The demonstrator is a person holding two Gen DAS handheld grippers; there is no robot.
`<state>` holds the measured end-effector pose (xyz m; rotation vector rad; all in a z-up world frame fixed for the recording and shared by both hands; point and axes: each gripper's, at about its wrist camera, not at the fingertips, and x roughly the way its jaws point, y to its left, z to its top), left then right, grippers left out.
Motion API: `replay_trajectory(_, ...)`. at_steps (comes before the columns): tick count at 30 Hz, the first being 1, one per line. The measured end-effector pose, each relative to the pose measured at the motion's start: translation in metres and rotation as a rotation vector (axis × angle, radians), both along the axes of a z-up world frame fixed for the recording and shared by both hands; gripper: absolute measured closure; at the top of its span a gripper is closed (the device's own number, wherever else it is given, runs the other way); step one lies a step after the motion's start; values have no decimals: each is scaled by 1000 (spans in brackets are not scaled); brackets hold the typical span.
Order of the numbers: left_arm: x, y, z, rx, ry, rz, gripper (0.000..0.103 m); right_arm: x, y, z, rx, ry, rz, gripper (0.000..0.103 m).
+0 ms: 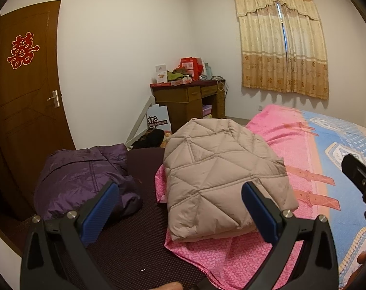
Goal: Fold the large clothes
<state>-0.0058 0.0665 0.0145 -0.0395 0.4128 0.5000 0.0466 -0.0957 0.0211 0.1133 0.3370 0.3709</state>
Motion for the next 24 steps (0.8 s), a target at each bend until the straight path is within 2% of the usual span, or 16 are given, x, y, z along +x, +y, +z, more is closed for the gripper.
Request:
replay_trajectory(6, 0, 1, 2, 42, -5, 34, 0, 0, -1, -2, 3, 6, -3, 6)
replay_trajectory(10, 1, 4, 2, 16, -6, 14, 0, 0, -2, -2, 5, 2, -5, 6)
replay_trajectory(14, 0, 5, 3, 24, -5, 24, 0, -1, -2, -3, 6, -1, -10, 6)
replay_trajectory(24, 6, 13, -4, -38, 13, -23, 0, -2, -1, -5, 7, 8, -9, 6)
